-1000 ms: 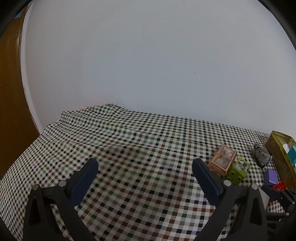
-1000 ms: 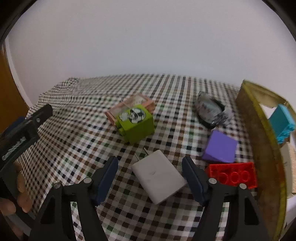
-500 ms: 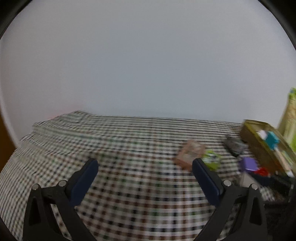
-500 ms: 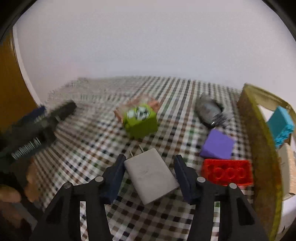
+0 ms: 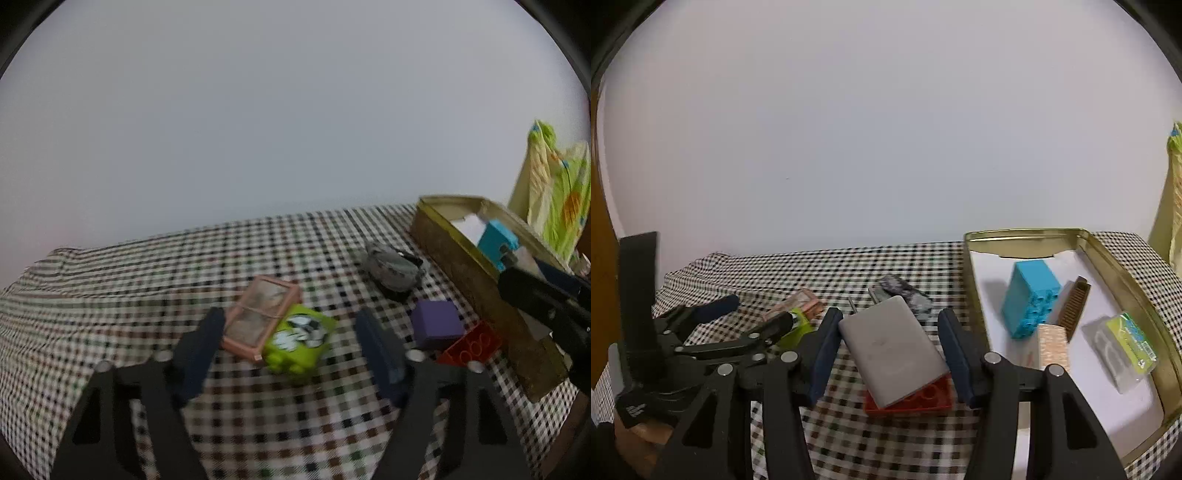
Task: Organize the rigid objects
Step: 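Grasp the white block with the right tool while the left tool approaches the green brick, then grasp the green soccer-print Lego brick with the left tool while the right tool holds the white block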
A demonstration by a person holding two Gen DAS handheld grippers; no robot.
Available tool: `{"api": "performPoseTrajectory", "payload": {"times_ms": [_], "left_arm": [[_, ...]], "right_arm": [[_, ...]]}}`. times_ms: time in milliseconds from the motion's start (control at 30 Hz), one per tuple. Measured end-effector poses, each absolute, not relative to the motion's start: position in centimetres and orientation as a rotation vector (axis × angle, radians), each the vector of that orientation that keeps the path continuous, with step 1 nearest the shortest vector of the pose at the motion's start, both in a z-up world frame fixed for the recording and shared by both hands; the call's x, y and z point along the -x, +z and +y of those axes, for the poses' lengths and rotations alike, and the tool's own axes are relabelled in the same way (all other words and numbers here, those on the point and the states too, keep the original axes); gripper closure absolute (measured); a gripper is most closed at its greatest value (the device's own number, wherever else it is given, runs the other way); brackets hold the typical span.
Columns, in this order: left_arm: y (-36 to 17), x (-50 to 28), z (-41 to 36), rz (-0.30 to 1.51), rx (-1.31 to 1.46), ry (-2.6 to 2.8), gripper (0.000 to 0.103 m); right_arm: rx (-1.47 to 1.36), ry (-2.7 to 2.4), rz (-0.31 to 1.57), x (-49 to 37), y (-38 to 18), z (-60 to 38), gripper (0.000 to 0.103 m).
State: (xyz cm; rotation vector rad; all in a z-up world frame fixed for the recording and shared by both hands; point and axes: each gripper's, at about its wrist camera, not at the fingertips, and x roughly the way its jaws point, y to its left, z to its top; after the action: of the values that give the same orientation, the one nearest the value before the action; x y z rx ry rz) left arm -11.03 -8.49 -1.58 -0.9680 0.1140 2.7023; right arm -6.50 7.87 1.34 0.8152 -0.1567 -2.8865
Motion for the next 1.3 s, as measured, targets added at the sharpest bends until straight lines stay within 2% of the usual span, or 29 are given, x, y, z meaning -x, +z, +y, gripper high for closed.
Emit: {"api": "performPoseTrajectory", "payload": {"times_ms": [133,167,433,467,500,733,1000,1300], "left_arm": [[-2.5,12.4,-7.4,0.154,1.053,2.651,0.05],[-2.7,12.5,-7.2,0.162,1.073,2.637,0.057],[-3.2,12.4,-5.6,0.285,1.105,2.619,0.058],[-3.5,12.5,-5.5,0.284,1.131,2.586,0.07],[-4.2,12.7,-5.6,0.254,1.203,2.524,0.072],[-3.9,12.8,-8.0,0.028,1.214,2.511,0.072],[-4.0,12.6,-8.2,-0.035,1.22,2.55,0.073],[-1.6,9.5,-9.0,-0.149,0.942,2.743,0.073]], "right_arm": [[-0.828,-2.884,-0.159,6.4,1.5,8.3,0.047],[-0.828,-2.884,-0.158,6.0,1.5,8.0,0.047],[-0.846,-2.872,-0.133,6.1,1.6,6.9,0.047],[-0.848,-2.871,-0.134,6.1,1.6,6.8,0.047],[-0.85,-2.869,-0.136,6.1,1.6,6.8,0.047],[-0.851,-2.875,-0.133,6.0,1.8,6.7,0.047],[-0.848,-2.872,-0.134,6.0,1.7,6.8,0.047],[-0.808,-2.915,-0.106,5.3,1.9,6.3,0.047]]}}
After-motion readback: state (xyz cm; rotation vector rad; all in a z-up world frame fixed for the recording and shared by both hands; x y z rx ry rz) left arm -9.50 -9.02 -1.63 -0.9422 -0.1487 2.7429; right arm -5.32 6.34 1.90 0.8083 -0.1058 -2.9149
